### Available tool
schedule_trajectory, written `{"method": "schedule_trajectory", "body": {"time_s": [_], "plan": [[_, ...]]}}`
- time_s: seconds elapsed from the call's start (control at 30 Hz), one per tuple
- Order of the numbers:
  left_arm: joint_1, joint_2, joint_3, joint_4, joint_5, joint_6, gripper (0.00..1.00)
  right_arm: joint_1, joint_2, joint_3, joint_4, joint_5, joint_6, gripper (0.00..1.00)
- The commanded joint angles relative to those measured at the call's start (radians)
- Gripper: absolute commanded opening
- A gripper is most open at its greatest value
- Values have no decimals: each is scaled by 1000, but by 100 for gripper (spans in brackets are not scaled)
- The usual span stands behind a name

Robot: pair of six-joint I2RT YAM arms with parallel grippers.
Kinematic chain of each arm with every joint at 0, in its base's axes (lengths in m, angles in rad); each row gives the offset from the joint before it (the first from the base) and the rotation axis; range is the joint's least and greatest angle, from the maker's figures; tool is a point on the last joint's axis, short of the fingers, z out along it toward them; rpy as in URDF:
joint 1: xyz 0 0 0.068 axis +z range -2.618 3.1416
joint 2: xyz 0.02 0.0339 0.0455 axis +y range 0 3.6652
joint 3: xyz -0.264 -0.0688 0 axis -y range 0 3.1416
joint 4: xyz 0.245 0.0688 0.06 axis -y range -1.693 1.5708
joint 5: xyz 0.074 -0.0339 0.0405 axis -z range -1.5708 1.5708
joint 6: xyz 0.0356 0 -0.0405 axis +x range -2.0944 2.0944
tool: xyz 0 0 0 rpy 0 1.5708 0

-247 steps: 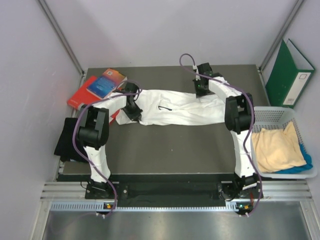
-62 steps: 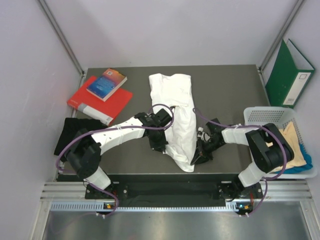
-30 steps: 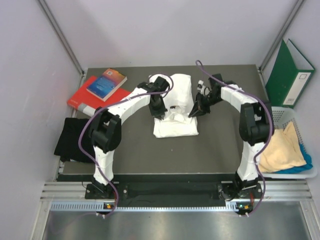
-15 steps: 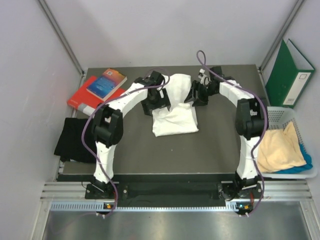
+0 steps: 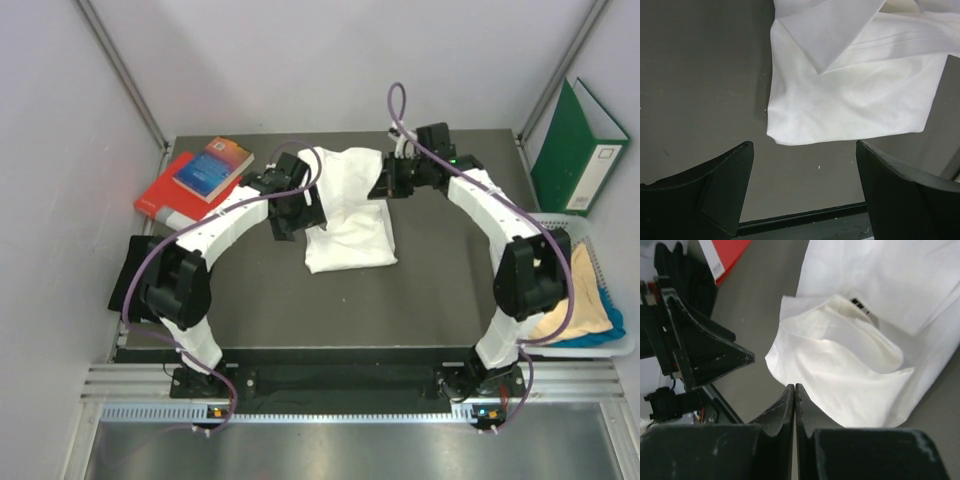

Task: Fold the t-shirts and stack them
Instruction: Fold the folded rectangular tshirt in 1/3 of the way

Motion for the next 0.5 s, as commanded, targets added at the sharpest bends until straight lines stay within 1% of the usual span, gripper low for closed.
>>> {"method": "schedule_trajectory", "body": {"time_s": [0.0, 0.03, 0.07, 0.1, 0.17, 0.3, 0.47], "plan": [[4, 48, 11, 45, 0, 12, 86, 59, 159, -6, -26, -43, -33, 0], [4, 60, 20, 43, 1, 15, 86, 67, 192, 18, -75, -34, -48, 0], [6, 80, 32, 40, 0, 17, 86, 73, 246, 33, -75, -23, -54, 0], [6, 91, 43, 37, 1, 18, 86, 84, 271, 74, -85, -2, -62, 0], [4, 114, 72, 34, -3, 29, 86, 87, 315, 102, -71, 17, -42, 0], [4, 155, 115, 28, -14, 47, 86, 87, 375, 215, -66, 95, -11, 0], [8, 226, 195, 17, -19, 64, 81, 85, 426, 275, -48, 145, 35, 0]]}}
